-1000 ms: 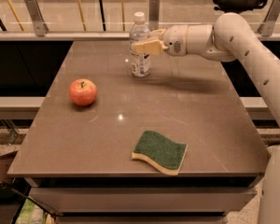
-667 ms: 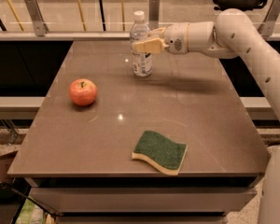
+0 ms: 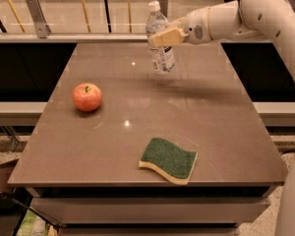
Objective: Knock blue plastic bottle over
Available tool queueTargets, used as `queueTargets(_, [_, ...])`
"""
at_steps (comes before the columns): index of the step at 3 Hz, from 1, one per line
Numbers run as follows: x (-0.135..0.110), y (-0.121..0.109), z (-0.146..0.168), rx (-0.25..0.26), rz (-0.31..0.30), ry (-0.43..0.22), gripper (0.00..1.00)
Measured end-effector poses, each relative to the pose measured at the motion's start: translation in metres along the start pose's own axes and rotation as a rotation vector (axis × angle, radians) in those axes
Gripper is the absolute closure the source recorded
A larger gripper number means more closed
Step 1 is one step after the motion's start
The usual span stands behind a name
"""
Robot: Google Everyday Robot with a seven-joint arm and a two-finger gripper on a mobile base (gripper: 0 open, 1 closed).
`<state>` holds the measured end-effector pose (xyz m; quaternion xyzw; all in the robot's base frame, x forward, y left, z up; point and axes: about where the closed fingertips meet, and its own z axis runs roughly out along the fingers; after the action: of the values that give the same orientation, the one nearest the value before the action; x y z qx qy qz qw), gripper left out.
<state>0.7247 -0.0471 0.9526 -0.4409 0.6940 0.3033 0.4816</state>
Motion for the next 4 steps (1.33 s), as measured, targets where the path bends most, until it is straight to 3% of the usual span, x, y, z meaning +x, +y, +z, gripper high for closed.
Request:
queueTargets(2, [-0.005, -0.008, -0.025, 0.081, 0.022, 0.229, 1.00])
queueTargets(4, [0.016, -0.005, -0.019, 0.094, 0.066, 0.475, 1.00])
